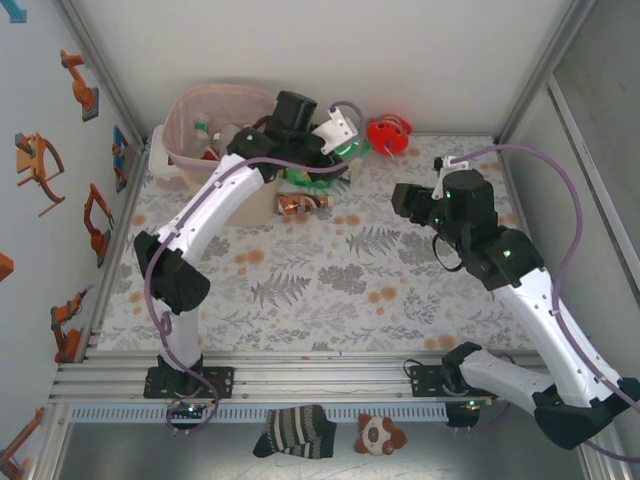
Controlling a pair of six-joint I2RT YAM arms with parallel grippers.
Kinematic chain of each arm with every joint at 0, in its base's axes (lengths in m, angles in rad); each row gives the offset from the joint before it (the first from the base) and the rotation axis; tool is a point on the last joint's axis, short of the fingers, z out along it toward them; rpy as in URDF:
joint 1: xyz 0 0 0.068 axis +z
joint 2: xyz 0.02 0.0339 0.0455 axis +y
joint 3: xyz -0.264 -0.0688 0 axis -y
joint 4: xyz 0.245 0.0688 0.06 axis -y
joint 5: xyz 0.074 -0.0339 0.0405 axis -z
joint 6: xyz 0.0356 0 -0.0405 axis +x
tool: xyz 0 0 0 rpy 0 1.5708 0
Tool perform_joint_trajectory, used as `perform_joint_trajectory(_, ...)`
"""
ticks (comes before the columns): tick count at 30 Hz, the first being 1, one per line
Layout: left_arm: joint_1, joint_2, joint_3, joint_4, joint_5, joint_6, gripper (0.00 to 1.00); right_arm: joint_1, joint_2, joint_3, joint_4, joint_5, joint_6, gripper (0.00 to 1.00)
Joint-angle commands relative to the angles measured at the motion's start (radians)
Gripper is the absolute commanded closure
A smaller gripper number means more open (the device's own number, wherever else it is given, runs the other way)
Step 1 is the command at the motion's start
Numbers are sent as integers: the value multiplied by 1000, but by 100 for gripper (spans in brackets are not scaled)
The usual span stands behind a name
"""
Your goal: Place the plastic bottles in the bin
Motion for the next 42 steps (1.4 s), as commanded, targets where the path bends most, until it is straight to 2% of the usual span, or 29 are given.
perform_joint_trajectory(1,59,-85,36,-31,32,-75,49,-7,18,-4,39,-10,1,31)
perform_joint_trajectory(5,142,-151,13,19,51,-240,50,-7,37,-1,59,-29,5,31)
perform_joint_trajectory(10,223,-217,-55,97,15,-481,50,-7,68,14,72,-49,5,31)
perform_joint_trajectory(14,307,-264,-150,209,24,-691,55,-7,84,22,79,-65,5,31)
perform_joint_trajectory(18,365,-280,-206,278,-6,-812,55,-7,89,25,81,-74,5,31)
perform_joint_trajectory(19,374,-286,-227,305,-24,-840,55,-7,88,24,81,-76,5,31)
perform_joint_trajectory(21,378,-296,-265,355,-137,-923,53,-7,85,23,80,-73,5,31)
perform_joint_trajectory(22,381,-296,-270,360,-194,-977,56,-7,82,20,80,-71,4,31)
perform_joint_trajectory(30,395,-217,-172,223,-486,-1242,57,-7,75,13,77,-69,2,31)
perform_joint_trajectory(37,440,-122,-112,161,-482,-1472,56,-7,67,2,74,-65,2,31)
perform_joint_trajectory(42,448,-39,-52,143,-473,-1583,56,-7,58,-3,68,-58,-5,31)
